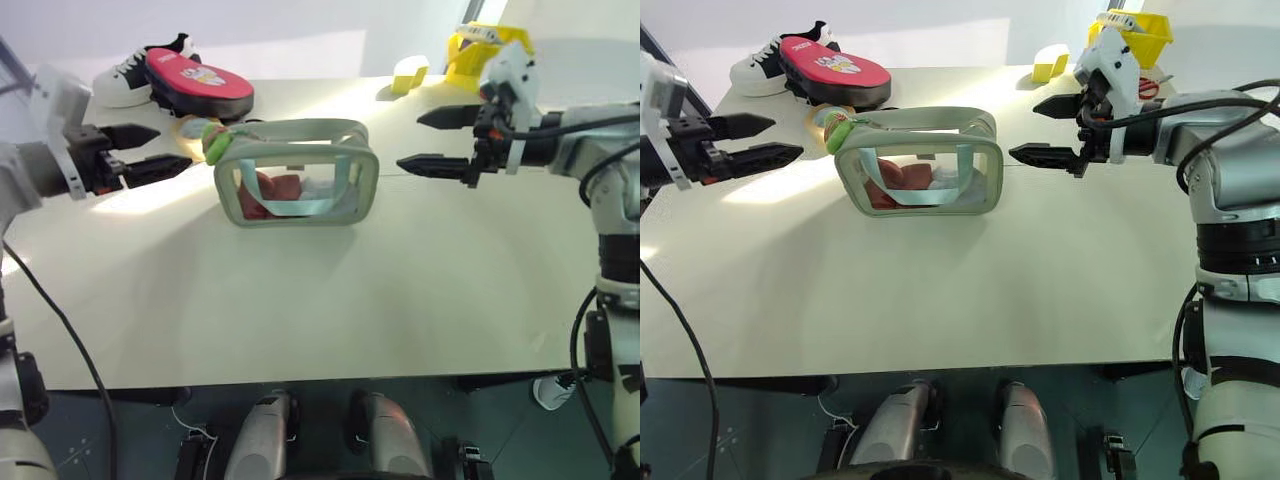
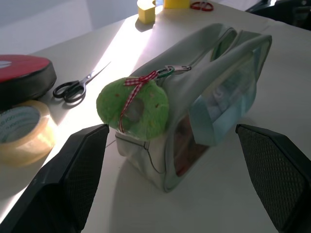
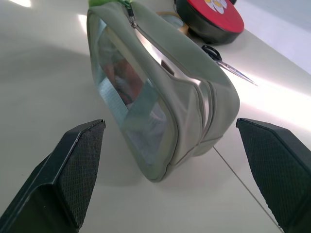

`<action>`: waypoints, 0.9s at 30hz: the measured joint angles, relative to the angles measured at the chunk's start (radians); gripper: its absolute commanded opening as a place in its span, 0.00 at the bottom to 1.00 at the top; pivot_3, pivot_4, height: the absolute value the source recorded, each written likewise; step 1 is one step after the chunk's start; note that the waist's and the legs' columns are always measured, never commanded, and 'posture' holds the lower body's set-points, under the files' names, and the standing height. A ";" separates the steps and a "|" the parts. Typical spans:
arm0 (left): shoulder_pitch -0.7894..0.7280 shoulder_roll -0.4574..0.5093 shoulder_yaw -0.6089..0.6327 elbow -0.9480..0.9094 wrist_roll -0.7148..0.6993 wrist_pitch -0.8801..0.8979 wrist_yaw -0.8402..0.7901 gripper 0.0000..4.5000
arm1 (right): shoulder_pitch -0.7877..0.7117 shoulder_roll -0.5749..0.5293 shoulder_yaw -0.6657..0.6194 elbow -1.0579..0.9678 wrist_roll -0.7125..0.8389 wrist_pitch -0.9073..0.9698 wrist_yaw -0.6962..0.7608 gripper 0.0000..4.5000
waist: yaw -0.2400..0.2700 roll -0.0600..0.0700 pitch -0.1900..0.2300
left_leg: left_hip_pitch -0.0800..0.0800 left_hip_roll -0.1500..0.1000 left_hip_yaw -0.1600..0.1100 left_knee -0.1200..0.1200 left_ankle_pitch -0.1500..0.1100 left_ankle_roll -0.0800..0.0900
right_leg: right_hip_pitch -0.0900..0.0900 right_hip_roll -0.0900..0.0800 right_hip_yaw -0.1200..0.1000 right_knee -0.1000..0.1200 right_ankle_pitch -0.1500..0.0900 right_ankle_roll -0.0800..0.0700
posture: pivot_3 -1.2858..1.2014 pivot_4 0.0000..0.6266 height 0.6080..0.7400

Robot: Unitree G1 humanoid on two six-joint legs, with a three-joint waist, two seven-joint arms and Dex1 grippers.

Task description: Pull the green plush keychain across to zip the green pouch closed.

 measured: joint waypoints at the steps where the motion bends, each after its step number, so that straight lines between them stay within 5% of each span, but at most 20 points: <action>1: -0.017 -0.003 -0.003 0.020 0.002 -0.004 0.000 0.99 | 0.000 0.011 0.005 0.008 -0.007 -0.009 -0.003 1.00 | 0.000 0.000 0.000 | 0.000 0.000 0.000 0.000 0.000 0.000 | 0.000 0.000 0.000 0.000 0.000 0.000 | 0.52 0.24 1.00; 20: -0.041 -0.046 -0.008 0.070 0.043 -0.064 0.040 0.99 | -0.049 0.187 0.101 0.270 -0.194 -0.257 -0.059 1.00 | -0.007 0.000 0.000 | 0.002 0.000 0.006 0.001 0.002 0.003 | 0.000 0.001 0.002 0.004 0.002 0.004 | 0.52 0.24 1.00; 23: -0.036 -0.049 -0.009 0.060 0.043 -0.065 0.041 1.00 | -0.065 0.232 0.110 0.314 -0.213 -0.280 -0.061 0.82 | -0.010 0.000 0.000 | 0.003 0.000 0.006 0.001 0.002 0.003 | 0.000 0.001 0.002 0.005 0.003 0.004 | 0.52 0.24 1.00; 27: -0.005 -0.050 -0.007 0.051 0.043 -0.065 0.053 1.00 | -0.071 0.247 0.110 0.321 -0.213 -0.286 -0.037 0.39 | -0.011 0.000 0.000 | 0.004 0.000 0.007 0.001 0.002 0.003 | 0.000 0.001 0.003 0.005 0.003 0.004 | 0.52 0.24 1.00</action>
